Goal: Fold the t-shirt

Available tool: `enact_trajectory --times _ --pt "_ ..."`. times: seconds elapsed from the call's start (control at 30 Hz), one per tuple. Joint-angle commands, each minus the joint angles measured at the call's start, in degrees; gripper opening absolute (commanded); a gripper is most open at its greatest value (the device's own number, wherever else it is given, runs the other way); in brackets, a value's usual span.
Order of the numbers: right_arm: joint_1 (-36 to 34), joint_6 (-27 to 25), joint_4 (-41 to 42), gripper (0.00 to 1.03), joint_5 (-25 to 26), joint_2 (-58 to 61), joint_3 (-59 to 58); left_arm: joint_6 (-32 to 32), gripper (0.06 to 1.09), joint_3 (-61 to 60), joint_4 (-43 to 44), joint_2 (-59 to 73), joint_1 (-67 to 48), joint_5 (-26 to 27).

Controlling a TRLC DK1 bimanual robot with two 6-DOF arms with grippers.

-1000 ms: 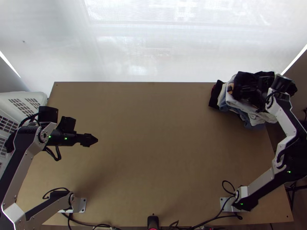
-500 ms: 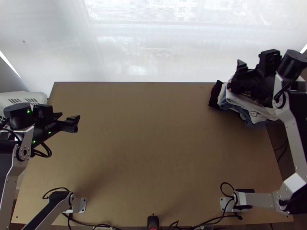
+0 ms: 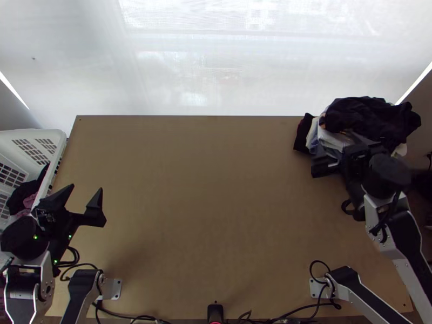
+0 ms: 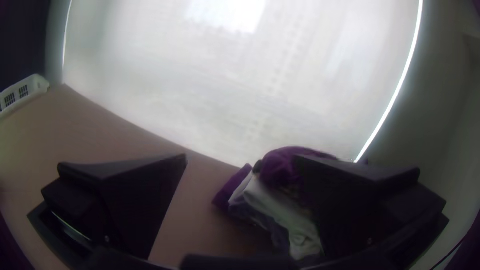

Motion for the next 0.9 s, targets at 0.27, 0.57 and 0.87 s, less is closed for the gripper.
enact_trajectory --times 0.27,0.57,0.87 --pt "5.27 9.40 9.77 0.98 3.57 -32.44 -36.67 -3.55 1.04 -20.39 3.97 -19.38 1.45 -2.31" --pt "3.60 24.34 6.34 0.98 6.56 -50.28 -48.27 -10.14 1.04 -21.35 0.72 -19.38 1.72 -2.31" --pt "-9.05 45.79 -4.65 0.98 6.64 -50.28 -50.12 -10.49 1.04 -25.31 0.11 -19.29 2.07 -2.31"
